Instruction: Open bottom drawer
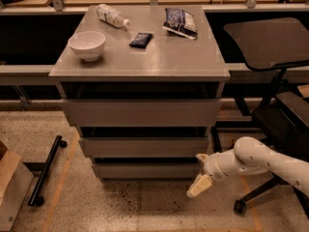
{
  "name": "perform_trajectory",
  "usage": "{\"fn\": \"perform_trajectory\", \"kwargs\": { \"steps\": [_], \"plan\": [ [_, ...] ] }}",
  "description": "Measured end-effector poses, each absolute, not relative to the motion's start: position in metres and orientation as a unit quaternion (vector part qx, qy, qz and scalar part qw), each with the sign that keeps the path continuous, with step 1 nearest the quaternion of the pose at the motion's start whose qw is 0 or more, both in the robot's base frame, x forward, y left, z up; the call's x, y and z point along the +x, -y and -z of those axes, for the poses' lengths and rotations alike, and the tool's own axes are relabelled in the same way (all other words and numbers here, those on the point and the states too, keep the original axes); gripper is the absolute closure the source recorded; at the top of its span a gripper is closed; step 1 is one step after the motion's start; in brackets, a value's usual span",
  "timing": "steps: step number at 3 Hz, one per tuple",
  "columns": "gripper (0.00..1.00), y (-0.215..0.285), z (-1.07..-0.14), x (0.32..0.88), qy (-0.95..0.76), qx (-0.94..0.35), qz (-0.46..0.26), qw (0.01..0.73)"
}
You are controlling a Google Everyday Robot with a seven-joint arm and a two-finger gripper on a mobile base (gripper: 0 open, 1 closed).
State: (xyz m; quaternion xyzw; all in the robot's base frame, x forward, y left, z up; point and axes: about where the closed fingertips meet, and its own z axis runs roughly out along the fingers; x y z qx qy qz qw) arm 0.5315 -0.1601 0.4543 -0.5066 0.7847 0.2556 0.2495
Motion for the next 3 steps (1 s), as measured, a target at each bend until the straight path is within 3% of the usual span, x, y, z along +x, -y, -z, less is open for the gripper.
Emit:
{"fn": "perform_trajectory", "kwargs": {
  "steps": [2, 3],
  "plan": [
    [0.0, 0.154, -0.424, 0.545, -0.794, -0.473, -0.28, 0.261],
    [0.0, 0.126, -0.371, 0.587, -0.779, -0.463, -0.318, 0.28]
  ]
}}
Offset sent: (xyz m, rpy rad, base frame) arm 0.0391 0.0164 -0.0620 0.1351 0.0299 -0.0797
